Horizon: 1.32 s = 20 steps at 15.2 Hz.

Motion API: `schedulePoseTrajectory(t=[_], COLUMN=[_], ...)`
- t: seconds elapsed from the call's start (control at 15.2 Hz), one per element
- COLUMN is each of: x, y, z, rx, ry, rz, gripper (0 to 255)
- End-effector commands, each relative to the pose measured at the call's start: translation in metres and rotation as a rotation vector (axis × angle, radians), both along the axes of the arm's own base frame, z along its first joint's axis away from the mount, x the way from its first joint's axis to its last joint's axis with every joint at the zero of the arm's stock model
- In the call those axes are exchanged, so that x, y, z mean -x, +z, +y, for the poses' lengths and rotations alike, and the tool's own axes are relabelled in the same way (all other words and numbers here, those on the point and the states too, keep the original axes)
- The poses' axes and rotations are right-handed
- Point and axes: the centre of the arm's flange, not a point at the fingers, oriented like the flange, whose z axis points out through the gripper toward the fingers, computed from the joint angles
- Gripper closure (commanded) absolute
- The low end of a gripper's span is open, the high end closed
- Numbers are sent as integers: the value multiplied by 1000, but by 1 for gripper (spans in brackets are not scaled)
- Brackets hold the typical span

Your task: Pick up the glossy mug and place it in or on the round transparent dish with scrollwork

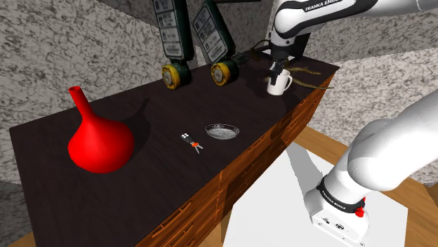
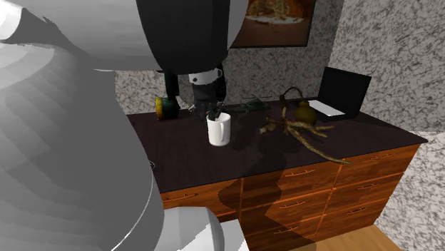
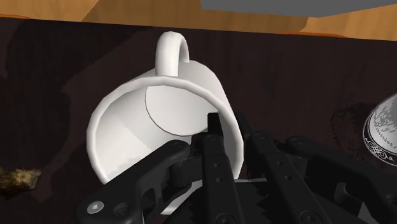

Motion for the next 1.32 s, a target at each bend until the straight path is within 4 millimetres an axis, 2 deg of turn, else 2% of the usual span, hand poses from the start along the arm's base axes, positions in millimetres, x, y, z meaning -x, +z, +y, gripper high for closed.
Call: schedulePoseTrajectory(t=[0.0, 1.25], x=[-2, -6], y=[3, 17], z=[26, 277], rx=[0, 0], ry=[-2, -2], rz=[-1, -1], gripper=[255, 255])
